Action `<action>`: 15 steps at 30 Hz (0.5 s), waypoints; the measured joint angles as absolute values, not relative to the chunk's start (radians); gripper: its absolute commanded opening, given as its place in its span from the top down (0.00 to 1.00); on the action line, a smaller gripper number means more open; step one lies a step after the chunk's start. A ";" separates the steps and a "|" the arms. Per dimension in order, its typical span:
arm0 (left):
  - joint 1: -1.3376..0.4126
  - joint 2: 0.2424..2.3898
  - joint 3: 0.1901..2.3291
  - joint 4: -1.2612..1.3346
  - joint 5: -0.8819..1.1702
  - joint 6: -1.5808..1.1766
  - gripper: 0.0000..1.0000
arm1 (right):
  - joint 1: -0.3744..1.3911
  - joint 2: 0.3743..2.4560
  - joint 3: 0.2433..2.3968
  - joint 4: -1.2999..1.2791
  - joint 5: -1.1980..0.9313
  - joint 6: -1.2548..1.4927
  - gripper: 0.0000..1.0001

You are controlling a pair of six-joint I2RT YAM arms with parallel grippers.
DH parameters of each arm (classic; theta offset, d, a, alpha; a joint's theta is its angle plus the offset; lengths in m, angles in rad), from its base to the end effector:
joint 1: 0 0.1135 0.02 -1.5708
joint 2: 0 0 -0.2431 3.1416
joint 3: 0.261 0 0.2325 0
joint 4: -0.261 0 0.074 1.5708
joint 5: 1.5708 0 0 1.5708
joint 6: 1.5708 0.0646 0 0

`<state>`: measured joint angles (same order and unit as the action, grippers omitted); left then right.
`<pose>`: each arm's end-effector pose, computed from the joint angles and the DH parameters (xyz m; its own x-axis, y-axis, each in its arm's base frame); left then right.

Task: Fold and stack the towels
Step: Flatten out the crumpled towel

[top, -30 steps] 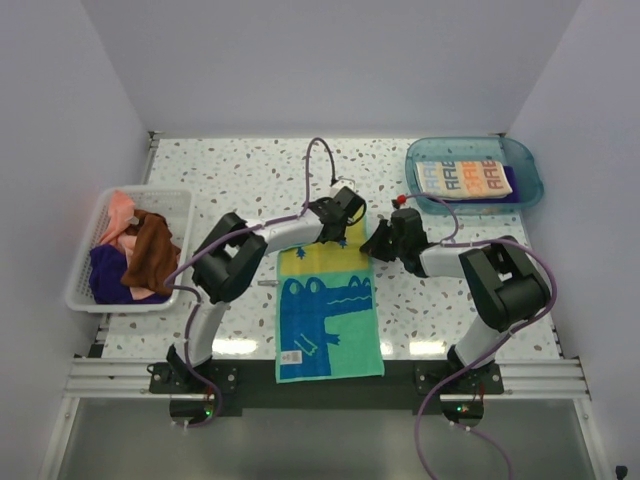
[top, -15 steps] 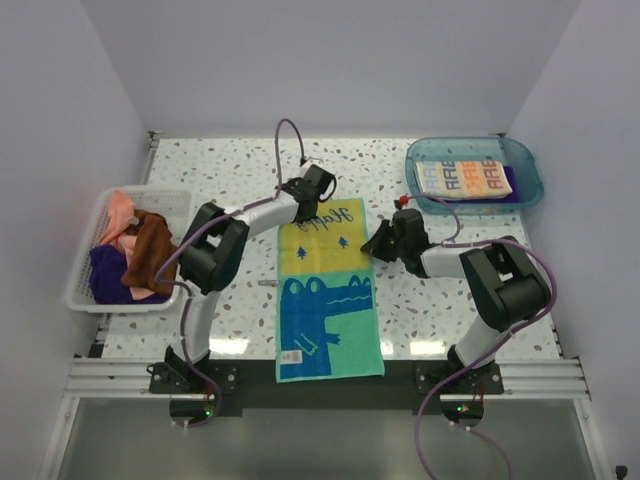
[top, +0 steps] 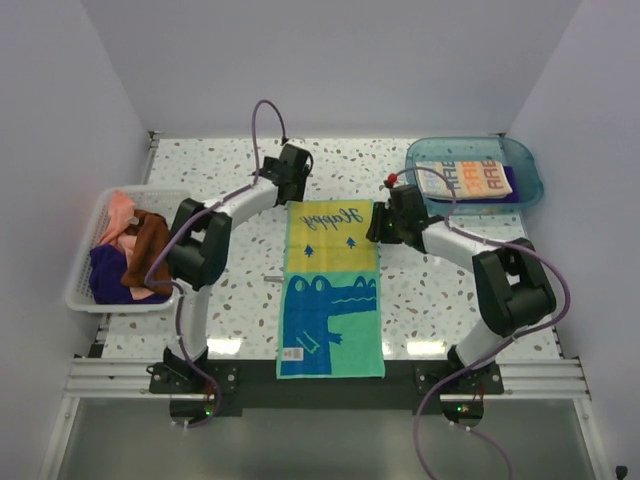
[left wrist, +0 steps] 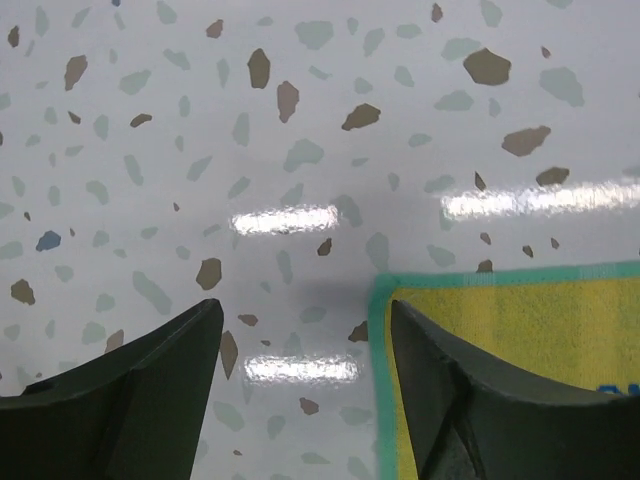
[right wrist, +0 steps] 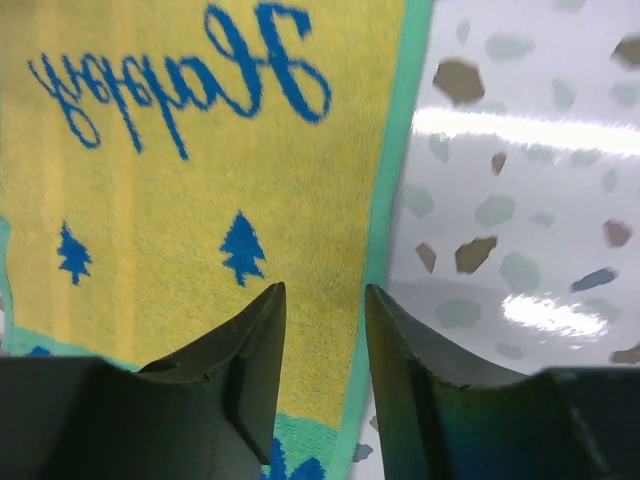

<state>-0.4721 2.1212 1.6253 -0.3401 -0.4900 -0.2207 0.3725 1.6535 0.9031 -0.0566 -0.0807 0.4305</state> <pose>0.4245 -0.1826 0.1694 -0.6711 0.1258 -0.7306 -0.0273 0.9806 0.1939 0.3157 0.1290 0.1465 -0.7844 0.1401 -0.6043 -0.0961 0.9349 0.3416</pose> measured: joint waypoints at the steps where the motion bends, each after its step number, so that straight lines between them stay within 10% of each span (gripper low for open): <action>1: -0.469 2.108 1.604 -0.328 -0.459 -0.204 0.23 | 0.372 1.654 0.939 -0.086 -0.070 0.394 0.54; 15: -0.373 2.083 1.597 -0.315 0.002 0.055 0.26 | 0.321 1.995 1.540 -0.392 -0.042 0.001 0.58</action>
